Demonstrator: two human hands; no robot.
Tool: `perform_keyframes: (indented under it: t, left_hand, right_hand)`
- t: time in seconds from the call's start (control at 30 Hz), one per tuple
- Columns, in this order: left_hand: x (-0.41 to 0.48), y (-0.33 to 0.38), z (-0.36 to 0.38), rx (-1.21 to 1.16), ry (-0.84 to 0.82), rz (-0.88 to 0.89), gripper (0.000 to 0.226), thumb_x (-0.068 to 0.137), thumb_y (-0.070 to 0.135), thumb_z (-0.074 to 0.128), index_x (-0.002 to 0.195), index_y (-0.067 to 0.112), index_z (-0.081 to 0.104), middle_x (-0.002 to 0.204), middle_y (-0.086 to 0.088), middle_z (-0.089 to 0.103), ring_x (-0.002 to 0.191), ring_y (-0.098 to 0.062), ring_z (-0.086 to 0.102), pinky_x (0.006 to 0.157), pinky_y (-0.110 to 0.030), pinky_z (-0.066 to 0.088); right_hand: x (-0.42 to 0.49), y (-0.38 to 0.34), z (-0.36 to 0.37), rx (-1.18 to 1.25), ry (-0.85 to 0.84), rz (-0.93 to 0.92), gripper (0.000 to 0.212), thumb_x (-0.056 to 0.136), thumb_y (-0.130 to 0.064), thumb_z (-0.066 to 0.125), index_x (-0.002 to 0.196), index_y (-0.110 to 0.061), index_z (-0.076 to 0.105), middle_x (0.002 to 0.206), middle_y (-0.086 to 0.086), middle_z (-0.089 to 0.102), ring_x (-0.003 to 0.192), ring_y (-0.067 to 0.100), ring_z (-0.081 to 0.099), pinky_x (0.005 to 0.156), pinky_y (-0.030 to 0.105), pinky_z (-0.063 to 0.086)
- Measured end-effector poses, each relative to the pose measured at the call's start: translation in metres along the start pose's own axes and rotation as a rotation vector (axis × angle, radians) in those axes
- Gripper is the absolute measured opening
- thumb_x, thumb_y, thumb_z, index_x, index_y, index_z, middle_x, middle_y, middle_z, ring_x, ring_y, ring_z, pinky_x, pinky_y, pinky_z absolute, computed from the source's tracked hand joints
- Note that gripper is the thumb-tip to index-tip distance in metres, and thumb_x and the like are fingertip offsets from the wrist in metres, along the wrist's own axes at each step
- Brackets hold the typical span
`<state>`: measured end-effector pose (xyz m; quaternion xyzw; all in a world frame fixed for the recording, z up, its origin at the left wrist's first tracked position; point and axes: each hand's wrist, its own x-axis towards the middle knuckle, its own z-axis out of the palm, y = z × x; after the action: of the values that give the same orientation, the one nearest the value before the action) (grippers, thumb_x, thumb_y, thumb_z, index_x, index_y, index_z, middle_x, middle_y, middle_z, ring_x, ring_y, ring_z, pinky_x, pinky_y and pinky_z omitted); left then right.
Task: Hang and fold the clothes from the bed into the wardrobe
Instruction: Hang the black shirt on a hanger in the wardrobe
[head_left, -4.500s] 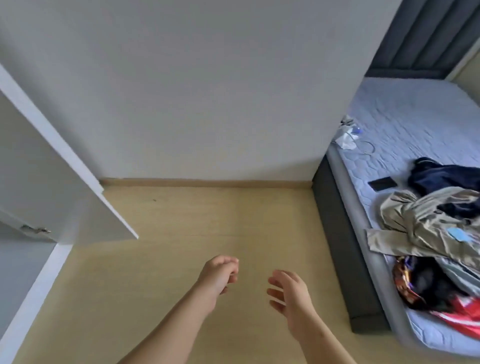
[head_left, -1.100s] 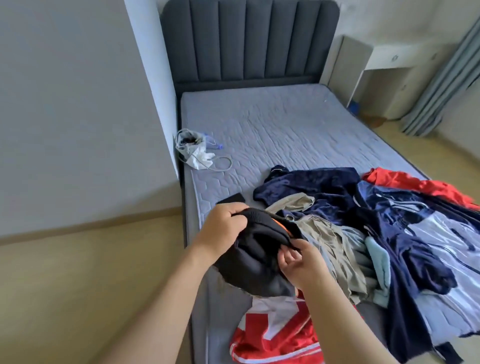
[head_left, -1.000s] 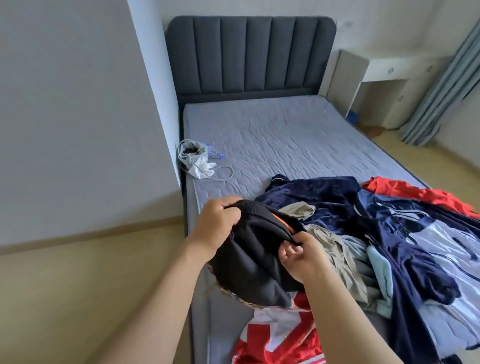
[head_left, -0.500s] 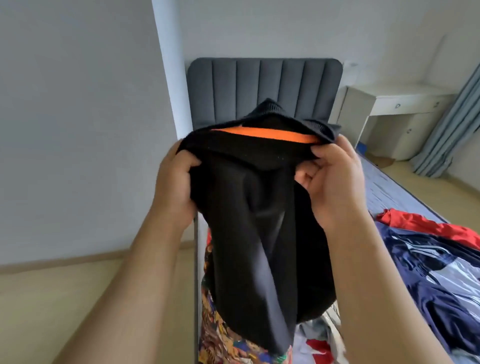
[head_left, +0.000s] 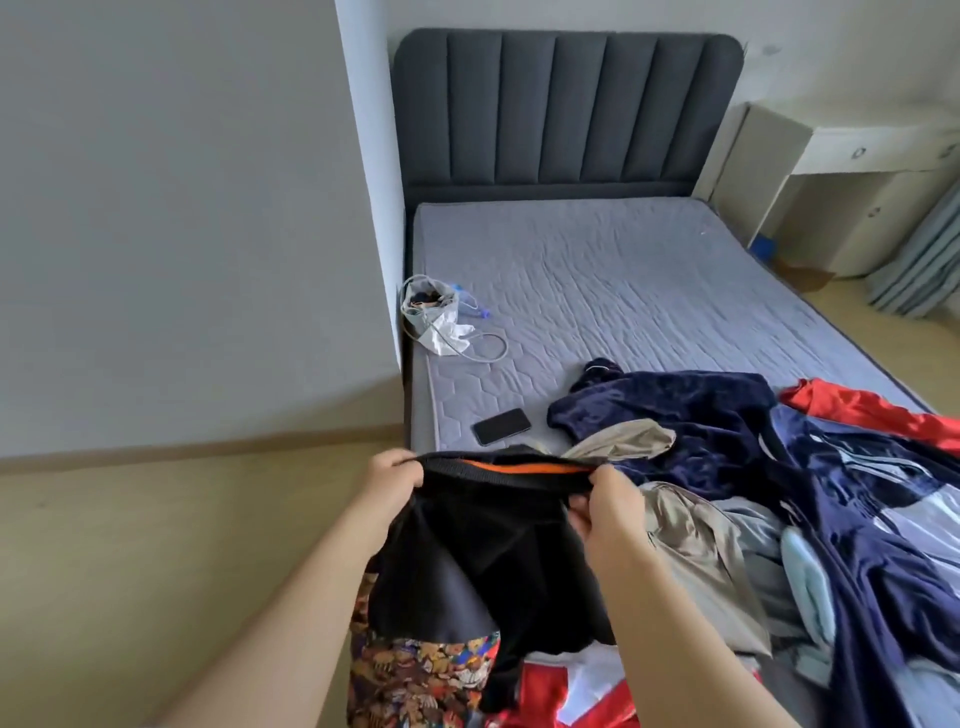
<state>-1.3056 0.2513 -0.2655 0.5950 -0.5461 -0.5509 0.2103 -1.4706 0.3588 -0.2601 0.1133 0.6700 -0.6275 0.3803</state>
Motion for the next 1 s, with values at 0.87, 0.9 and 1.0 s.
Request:
perform_keyframes:
  t: [0.87,0.9,1.0]
  left_hand:
    - [-0.039,0.066,-0.069,0.103,-0.212,0.361,0.011,0.088,0.015,0.061,0.081,0.016,0.07,0.077,-0.008,0.067,0.069,-0.019,0.059,0.066,-0.024,0.045]
    - [-0.041,0.066,-0.064,0.136,-0.307,0.368,0.012,0.088,0.014,0.061,0.081,0.018,0.07,0.075,-0.001,0.07,0.068,-0.014,0.063,0.064,-0.019,0.049]
    - [-0.046,0.061,-0.049,0.312,-0.53,0.365,0.017,0.086,0.013,0.064,0.08,0.027,0.072,0.073,0.014,0.07,0.067,0.0,0.064,0.065,-0.013,0.048]
  right_hand:
    - [-0.065,-0.049,0.039,0.256,-0.219,-0.107,0.032,0.098,-0.018,0.038,0.128,-0.025,0.049,0.105,0.0,0.054,0.083,0.015,0.056,0.081,0.036,0.044]
    - [-0.063,-0.044,0.039,0.292,-0.255,-0.084,0.038,0.099,-0.02,0.037,0.135,-0.029,0.042,0.111,-0.001,0.055,0.092,0.018,0.057,0.084,0.04,0.043]
    - [-0.058,-0.026,0.034,0.398,-0.338,-0.028,0.04,0.099,-0.019,0.033,0.137,-0.032,0.04,0.126,0.0,0.054,0.108,0.024,0.055,0.092,0.051,0.039]
